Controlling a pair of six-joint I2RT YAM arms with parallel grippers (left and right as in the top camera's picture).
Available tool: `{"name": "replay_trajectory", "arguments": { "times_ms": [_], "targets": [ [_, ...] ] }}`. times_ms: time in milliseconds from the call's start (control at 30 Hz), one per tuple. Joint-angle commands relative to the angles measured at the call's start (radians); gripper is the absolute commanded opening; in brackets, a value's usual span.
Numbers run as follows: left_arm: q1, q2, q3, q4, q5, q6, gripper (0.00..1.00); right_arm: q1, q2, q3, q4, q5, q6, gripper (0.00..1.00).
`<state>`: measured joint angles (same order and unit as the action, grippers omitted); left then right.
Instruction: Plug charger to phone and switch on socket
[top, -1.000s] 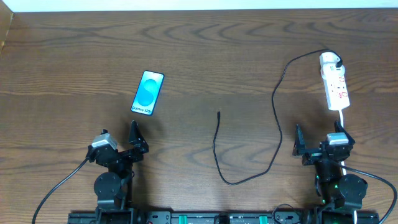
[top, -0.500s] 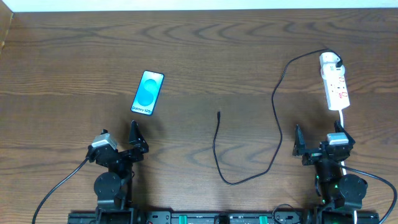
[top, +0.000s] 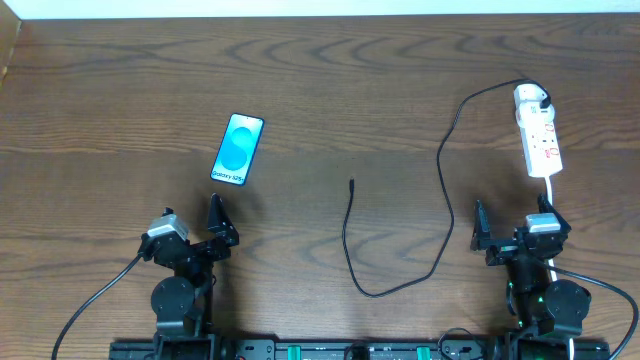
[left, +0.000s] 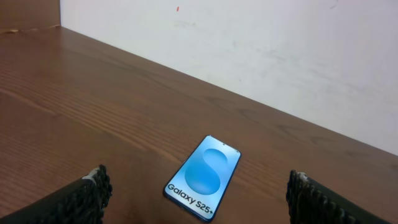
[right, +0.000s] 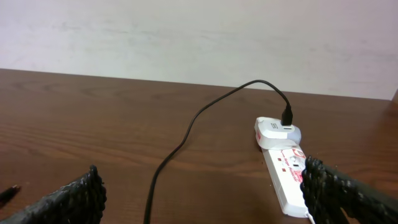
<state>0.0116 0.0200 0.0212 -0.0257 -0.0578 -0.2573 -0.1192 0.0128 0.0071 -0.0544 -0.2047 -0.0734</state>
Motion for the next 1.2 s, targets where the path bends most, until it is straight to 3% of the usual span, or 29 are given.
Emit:
{"name": "replay_trajectory", "arguments": {
  "times_ms": [0, 1167],
  "targets": [
    [0.005, -0.007, -0.017, -0.041, -0.014, 0.013, 0.91, 0.009, -0.006, -0.002, -0.006, 0.011, -0.010, 0.99],
    [0.005, -0.003, 0.001, -0.041, 0.005, 0.027, 0.91, 0.009, -0.006, -0.002, -0.006, 0.011, -0.010, 0.99]
  ]
}}
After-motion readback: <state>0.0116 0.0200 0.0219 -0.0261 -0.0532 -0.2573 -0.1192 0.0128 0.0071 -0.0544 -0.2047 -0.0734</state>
